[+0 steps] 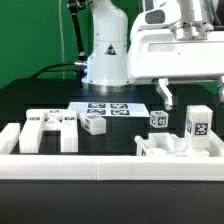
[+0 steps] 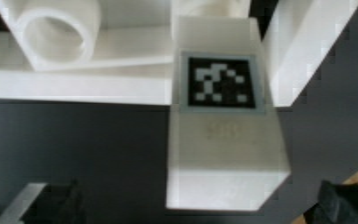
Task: Assemble chair
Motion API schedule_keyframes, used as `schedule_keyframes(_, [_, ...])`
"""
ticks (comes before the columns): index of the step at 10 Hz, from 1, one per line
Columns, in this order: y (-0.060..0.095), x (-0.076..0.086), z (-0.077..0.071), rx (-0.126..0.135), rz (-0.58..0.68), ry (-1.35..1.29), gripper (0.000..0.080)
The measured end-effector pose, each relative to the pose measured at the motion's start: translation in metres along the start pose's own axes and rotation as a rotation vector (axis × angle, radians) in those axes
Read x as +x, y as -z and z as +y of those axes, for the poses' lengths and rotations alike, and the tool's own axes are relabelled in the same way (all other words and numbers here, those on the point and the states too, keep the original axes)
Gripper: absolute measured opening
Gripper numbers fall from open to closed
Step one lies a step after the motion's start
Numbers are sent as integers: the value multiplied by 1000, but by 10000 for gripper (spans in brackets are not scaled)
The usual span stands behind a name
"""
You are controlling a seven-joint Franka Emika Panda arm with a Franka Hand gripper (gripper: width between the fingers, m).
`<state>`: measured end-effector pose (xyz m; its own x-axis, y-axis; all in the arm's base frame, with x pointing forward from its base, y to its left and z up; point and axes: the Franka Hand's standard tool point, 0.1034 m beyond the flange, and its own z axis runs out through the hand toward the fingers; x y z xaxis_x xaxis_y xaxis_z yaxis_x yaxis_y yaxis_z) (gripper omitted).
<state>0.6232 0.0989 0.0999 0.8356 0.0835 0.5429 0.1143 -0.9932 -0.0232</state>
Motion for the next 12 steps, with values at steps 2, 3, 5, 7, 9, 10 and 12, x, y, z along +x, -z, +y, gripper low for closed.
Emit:
schedule_keyframes(2, [-2,-3,-2,9,-32,-1,649])
schedule_keyframes(3, [-4,-7,-7,32,-106,-7,649])
schedule_keyframes(5, [-9,-10,-14,73,-263,-32,649])
schedule_keyframes(7, [-12,-14,-19,107,-400,-33,649])
schedule_keyframes(9, [-17,-12,-13,116,-464,-34,649])
schedule_keyframes(10, [-17,-13,-7,109,-465,-41,649])
schedule_keyframes(12, [-16,-12,-5,94,-470,-91,649])
